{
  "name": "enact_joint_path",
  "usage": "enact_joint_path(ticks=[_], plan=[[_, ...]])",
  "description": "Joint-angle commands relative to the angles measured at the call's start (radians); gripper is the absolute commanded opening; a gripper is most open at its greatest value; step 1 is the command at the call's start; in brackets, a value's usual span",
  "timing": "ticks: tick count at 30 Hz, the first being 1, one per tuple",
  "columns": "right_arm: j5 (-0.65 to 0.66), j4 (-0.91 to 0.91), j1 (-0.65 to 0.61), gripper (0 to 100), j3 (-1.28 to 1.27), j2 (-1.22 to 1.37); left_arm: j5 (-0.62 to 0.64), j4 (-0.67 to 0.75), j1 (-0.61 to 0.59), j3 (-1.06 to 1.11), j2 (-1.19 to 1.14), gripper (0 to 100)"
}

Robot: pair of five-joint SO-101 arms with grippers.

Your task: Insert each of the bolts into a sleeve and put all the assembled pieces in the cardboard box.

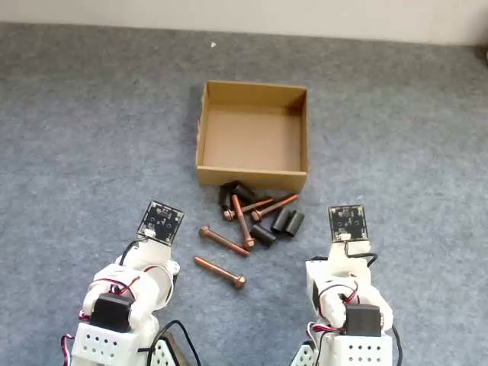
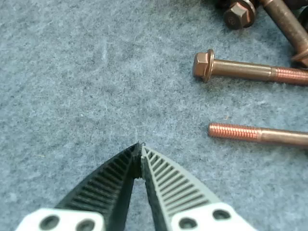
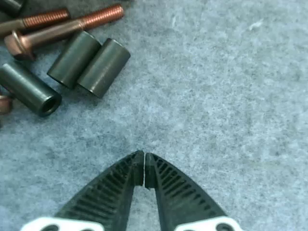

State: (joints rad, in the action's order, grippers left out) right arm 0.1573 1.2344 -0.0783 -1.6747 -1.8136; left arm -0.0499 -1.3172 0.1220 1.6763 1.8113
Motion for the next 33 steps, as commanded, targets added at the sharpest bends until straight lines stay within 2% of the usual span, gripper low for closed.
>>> enact_joint_path(ticks=[1,18,29,33], plan=[[-0.003,0.007,0.008,0.5,-0.14,-0.002,-0.015,-0.003,-0.004,0.019,0.007,1],[-0.003,0.007,-0.022,0.5,-0.14,-0.002,-0.02,-0.003,-0.007,0.019,0.01,1],[-0.003,0.005,-0.016,0.5,-0.139,-0.002,-0.02,-0.002,-0.01,-0.119,0.012,1],[-0.008,-0.053,-0.012,0.5,-0.03,-0.001,-0.02,-0.002,-0.012,-0.12,0.012,1]])
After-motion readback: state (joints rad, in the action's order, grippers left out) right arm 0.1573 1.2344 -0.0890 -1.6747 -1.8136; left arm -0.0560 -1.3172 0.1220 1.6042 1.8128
